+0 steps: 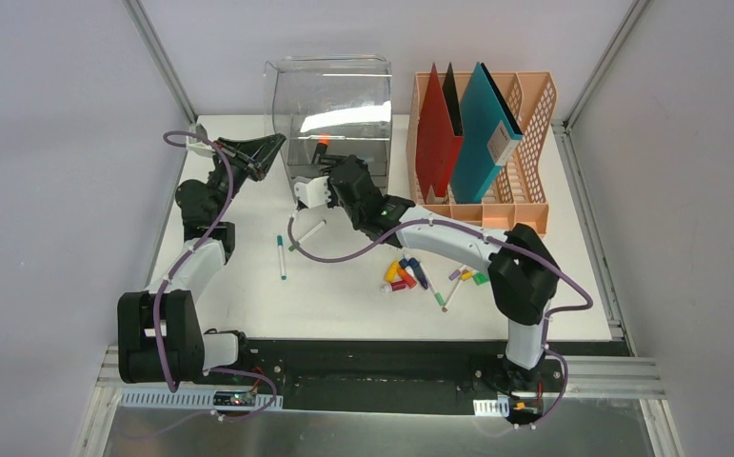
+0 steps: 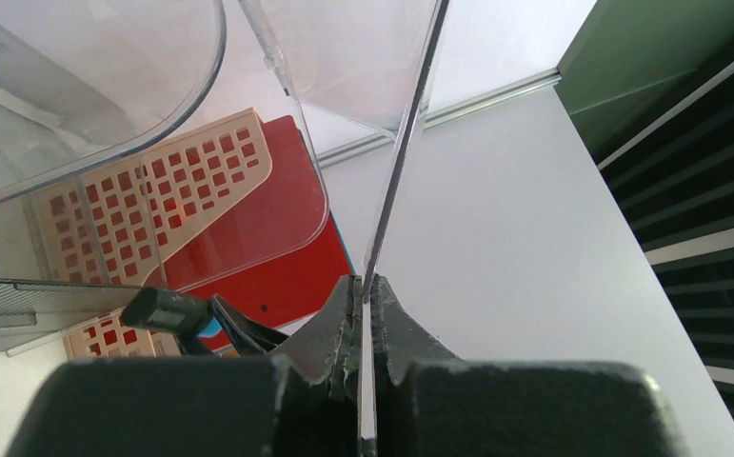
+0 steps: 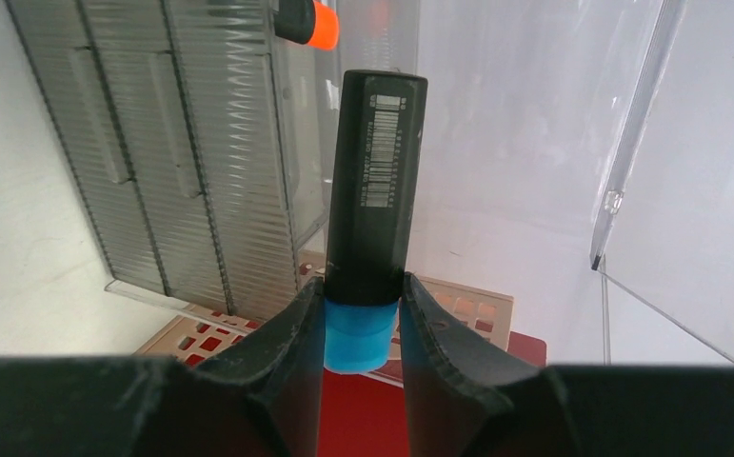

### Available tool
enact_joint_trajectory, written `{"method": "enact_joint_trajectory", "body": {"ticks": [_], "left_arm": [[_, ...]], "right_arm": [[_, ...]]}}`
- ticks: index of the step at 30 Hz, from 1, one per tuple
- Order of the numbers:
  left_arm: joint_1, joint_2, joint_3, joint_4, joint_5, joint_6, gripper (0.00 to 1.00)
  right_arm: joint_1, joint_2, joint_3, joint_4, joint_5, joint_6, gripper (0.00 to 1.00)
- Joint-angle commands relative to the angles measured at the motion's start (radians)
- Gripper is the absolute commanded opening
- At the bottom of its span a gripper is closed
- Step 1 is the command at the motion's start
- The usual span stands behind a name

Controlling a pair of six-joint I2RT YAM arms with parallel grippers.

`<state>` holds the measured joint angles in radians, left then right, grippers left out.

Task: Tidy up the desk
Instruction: Place the stationery in the storage box.

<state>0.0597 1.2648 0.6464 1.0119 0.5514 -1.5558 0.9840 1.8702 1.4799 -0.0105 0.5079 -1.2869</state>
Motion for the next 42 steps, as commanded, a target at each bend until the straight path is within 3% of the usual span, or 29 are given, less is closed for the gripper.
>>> {"method": "enact_joint_trajectory", "body": {"ticks": [1, 23, 24, 25, 34, 35, 42], "left_arm": [[0.006, -0.024, 0.050, 0.034, -0.032, 0.021, 0.00], [0.006, -0.015, 0.052, 0.036, -0.028, 0.019, 0.00], [0.006, -0.015, 0.053, 0.035, -0.026, 0.019, 0.00], [0.006, -0.016, 0.053, 0.036, -0.027, 0.019, 0.00], [0.006, -0.012, 0.059, 0.033, -0.025, 0.019, 0.00], [0.006, -0.012, 0.060, 0.033, -0.025, 0.020, 0.00], [0.006, -0.014, 0.061, 0.031, -0.025, 0.019, 0.00]], "right_arm": [[-0.025, 0.023, 0.061, 0.091, 0.038, -0.044, 0.00], [-0.098, 0.159, 0.148, 0.197, 0.047, -0.069, 0.00], [-0.097, 0.158, 0.144, 0.203, 0.053, -0.106, 0.59], [-0.094, 0.156, 0.132, 0.214, 0.052, -0.111, 0.71], [-0.043, 0.080, 0.053, 0.194, 0.052, -0.111, 0.71], [-0.037, 0.073, 0.052, 0.176, 0.012, -0.065, 0.95], [0.013, 0.022, 0.040, 0.031, -0.027, 0.027, 0.96]]}}
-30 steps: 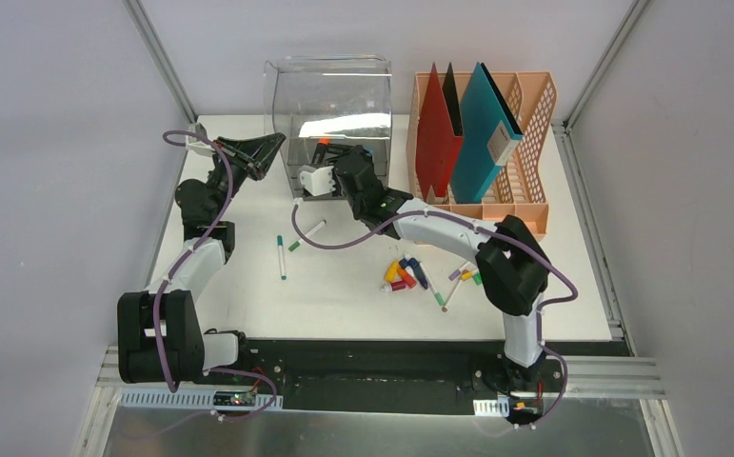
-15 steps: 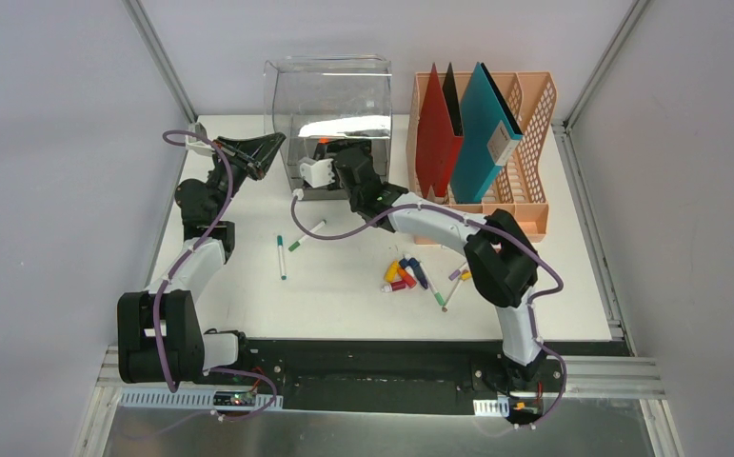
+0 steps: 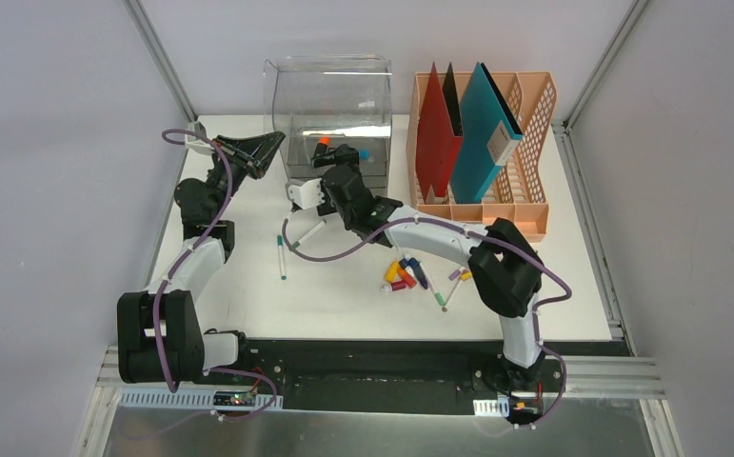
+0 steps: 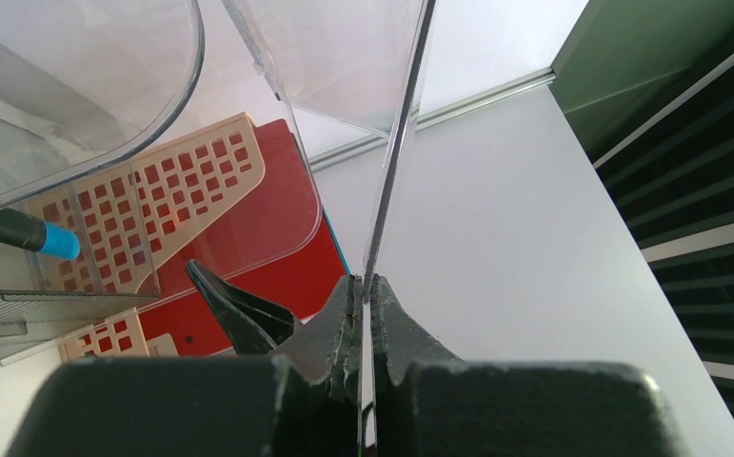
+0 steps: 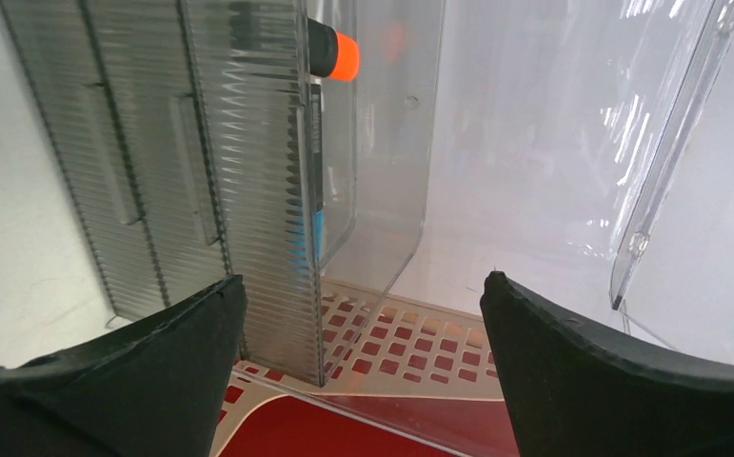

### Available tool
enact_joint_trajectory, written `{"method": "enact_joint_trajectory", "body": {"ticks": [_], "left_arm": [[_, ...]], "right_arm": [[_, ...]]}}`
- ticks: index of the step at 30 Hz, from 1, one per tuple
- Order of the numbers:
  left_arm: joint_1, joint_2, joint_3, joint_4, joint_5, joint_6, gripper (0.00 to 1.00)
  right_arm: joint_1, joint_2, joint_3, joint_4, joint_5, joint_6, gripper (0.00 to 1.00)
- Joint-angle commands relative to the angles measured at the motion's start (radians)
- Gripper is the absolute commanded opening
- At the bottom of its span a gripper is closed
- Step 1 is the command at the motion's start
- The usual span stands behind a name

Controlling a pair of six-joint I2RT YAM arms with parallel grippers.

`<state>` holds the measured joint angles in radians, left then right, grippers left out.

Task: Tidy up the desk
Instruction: Place the stationery in the storage box.

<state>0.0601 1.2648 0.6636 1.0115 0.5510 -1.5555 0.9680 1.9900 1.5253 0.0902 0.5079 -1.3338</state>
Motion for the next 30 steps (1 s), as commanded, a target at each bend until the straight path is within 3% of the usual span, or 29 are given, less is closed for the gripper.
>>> {"method": "enact_joint_trajectory", "body": {"ticks": [1, 12, 17, 25, 30], "left_arm": [[0.006, -0.015, 0.044, 0.032, -0.025, 0.020, 0.00], [0.006, -0.015, 0.045, 0.033, -0.025, 0.016, 0.00], [0.006, -0.012, 0.039, 0.038, -0.025, 0.016, 0.00], [0.005, -0.009, 0.033, 0.047, -0.026, 0.014, 0.00], [0.006, -0.011, 0.030, 0.052, -0.028, 0.013, 0.00]], "right_arm": [[0.038, -0.103, -0.010, -0.080, -0.027, 0.080, 0.96], [0.093, -0.168, -0.049, -0.276, -0.070, 0.196, 0.97], [0.103, -0.239, -0.060, -0.454, -0.151, 0.302, 0.97], [0.083, -0.436, -0.134, -0.801, -0.456, 0.390, 0.97], [-0.053, -0.575, -0.204, -0.915, -0.771, 0.376, 0.99]]}}
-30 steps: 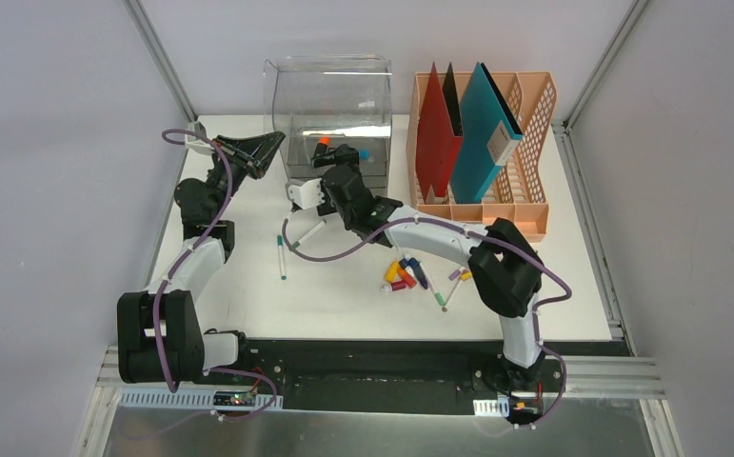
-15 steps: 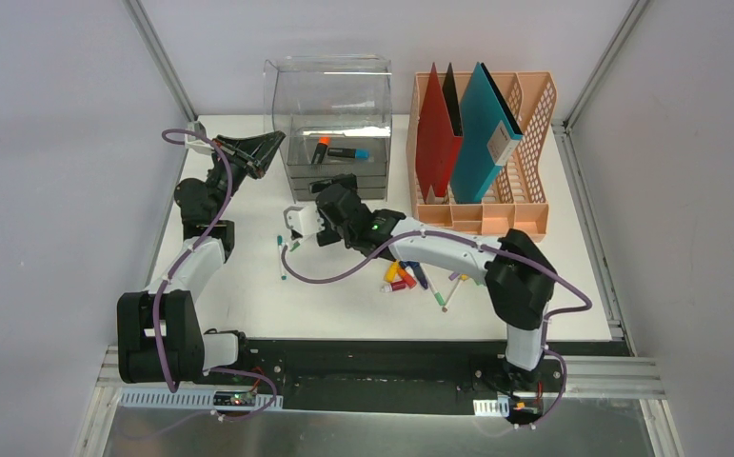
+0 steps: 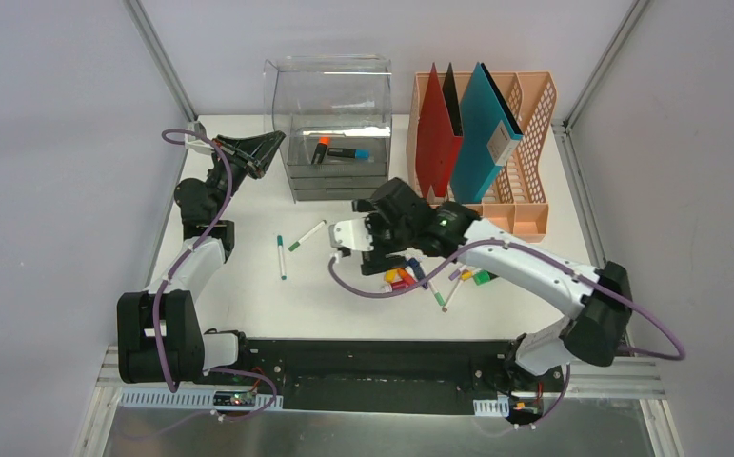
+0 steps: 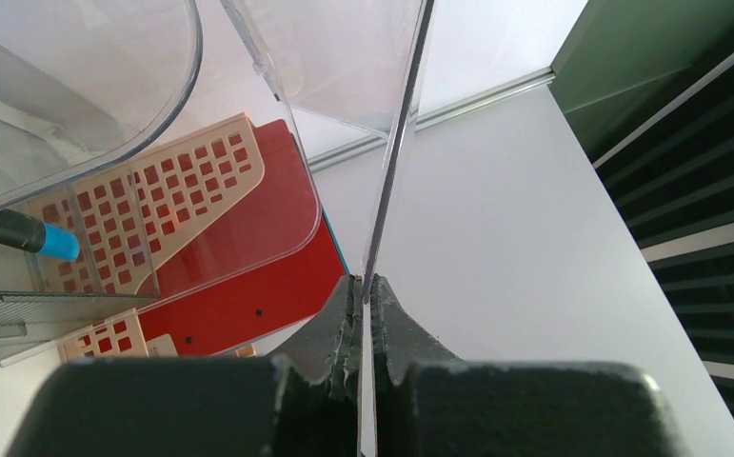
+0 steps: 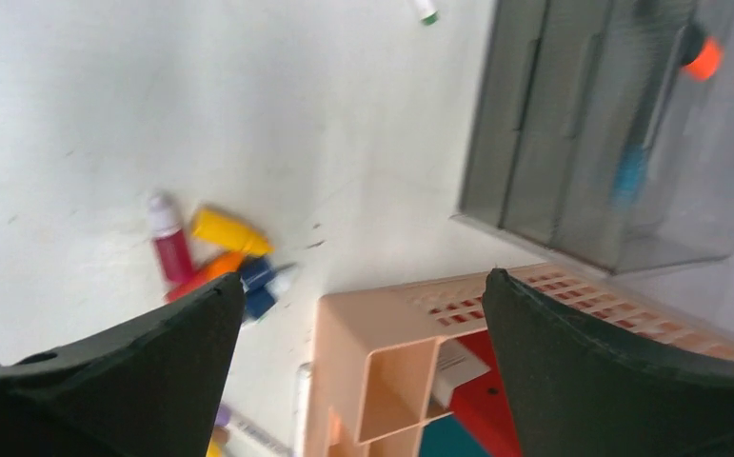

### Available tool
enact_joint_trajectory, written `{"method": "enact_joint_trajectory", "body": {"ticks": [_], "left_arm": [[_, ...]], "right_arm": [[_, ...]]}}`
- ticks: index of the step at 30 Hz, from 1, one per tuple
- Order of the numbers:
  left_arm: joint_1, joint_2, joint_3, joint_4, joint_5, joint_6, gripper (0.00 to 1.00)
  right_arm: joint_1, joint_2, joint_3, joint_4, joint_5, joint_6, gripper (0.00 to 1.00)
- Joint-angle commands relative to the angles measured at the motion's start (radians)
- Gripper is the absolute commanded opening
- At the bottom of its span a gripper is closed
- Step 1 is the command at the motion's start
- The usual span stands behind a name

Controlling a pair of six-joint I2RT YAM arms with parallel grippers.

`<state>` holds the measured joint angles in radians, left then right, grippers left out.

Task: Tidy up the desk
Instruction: Place the stationery in the storage box.

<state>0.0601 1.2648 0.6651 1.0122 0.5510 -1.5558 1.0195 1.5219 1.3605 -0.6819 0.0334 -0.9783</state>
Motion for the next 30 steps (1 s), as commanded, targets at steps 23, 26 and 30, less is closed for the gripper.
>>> {"method": "enact_joint_trajectory", "body": {"ticks": [23, 26, 30], "left_arm": [[0.006, 0.014, 0.008, 0.092, -0.024, -0.003, 0.00], [0.006, 0.018, 0.004, 0.104, -0.026, -0.009, 0.00], [0.006, 0.028, 0.001, 0.117, -0.024, -0.018, 0.00]], "right_arm": [[-0.749, -0.330, -0.298, -0.400, -0.820, -0.314, 0.98], [-0.807, -0.302, -0.307, -0.438, -0.817, -0.371, 0.96], [-0.876, -0.261, -0.318, -0.492, -0.801, -0.453, 0.93]]}}
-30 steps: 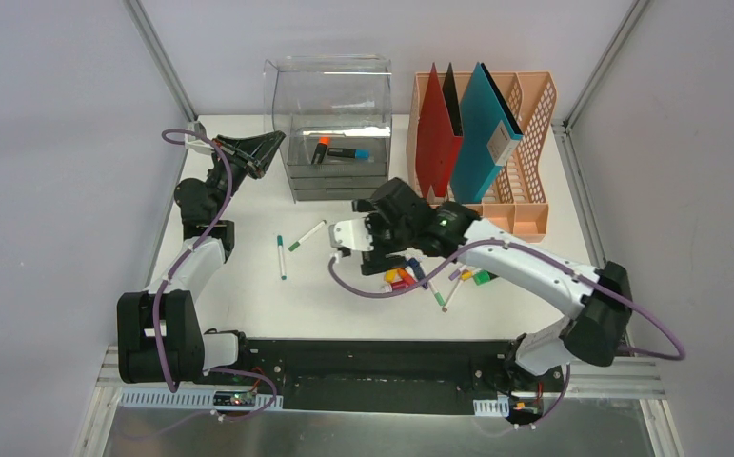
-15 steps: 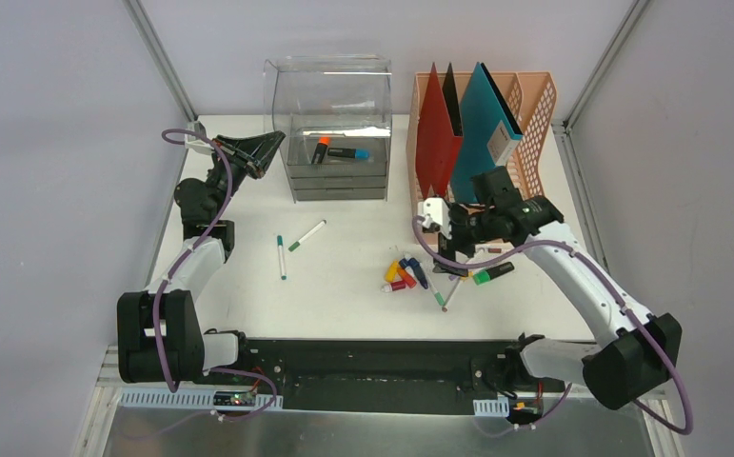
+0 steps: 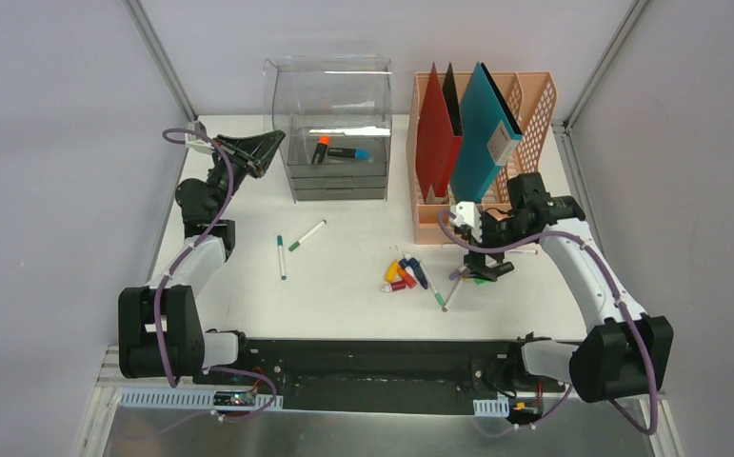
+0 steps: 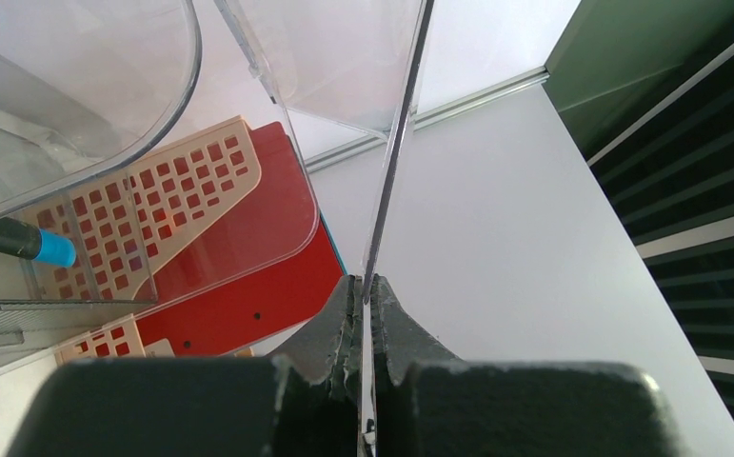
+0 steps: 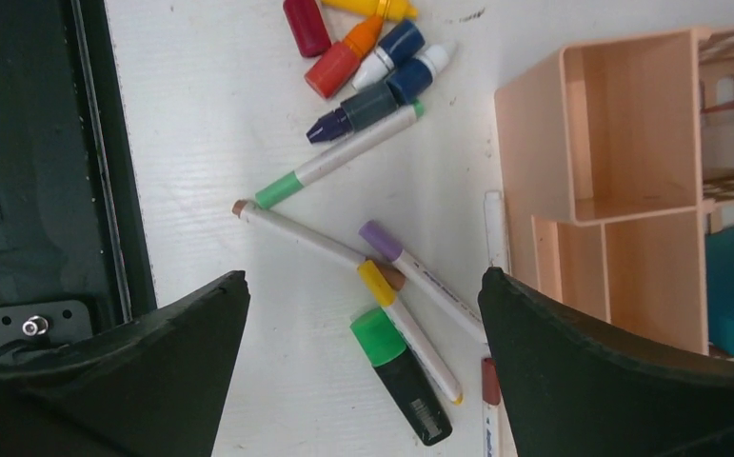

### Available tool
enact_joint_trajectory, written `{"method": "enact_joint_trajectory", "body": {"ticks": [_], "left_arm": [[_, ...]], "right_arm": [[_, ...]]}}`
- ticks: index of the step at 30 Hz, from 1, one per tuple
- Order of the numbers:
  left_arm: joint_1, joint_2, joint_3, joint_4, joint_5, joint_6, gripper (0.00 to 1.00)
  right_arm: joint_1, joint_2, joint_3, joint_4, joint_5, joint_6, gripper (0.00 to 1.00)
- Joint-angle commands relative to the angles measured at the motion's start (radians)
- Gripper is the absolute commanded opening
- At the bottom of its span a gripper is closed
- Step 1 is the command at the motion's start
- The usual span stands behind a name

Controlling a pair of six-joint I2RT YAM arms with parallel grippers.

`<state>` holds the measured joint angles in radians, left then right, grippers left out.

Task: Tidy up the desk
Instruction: Place the stationery in the storage box, then pick up the stationery from the center of the board.

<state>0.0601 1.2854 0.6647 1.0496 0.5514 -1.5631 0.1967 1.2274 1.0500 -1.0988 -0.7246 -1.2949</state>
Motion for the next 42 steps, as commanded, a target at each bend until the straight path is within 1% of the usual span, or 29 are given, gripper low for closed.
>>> {"method": "enact_joint_trajectory", "body": {"ticks": [1, 8, 11, 14, 19, 25, 31, 42], "left_arm": [[0.006, 0.009, 0.000, 0.085, -0.025, -0.013, 0.00], [0.006, 0.017, -0.003, 0.098, -0.024, -0.019, 0.00], [0.006, 0.016, -0.005, 0.100, -0.025, -0.019, 0.00], [0.006, 0.016, -0.007, 0.100, -0.025, -0.019, 0.00], [0.006, 0.018, -0.010, 0.109, -0.027, -0.023, 0.00], [0.005, 0.022, -0.010, 0.112, -0.025, -0.026, 0.00], [0.006, 0.025, -0.011, 0.117, -0.025, -0.027, 0.00], [0.006, 0.026, -0.007, 0.115, -0.025, -0.026, 0.00]], "right_arm": [[-0.069, 0.041, -0.012, -0.089, -0.038, -0.161, 0.93], [-0.141, 0.097, -0.064, -0.119, 0.046, -0.290, 0.90], [-0.158, 0.113, -0.088, -0.121, 0.112, -0.353, 0.89], [-0.170, 0.136, -0.102, -0.114, 0.181, -0.385, 0.88], [-0.178, 0.179, -0.105, -0.113, 0.237, -0.425, 0.85], [-0.178, 0.208, -0.108, -0.067, 0.276, -0.394, 0.81], [-0.177, 0.192, -0.166, 0.027, 0.329, -0.386, 0.76], [-0.171, 0.172, -0.205, 0.110, 0.350, -0.350, 0.74]]}}
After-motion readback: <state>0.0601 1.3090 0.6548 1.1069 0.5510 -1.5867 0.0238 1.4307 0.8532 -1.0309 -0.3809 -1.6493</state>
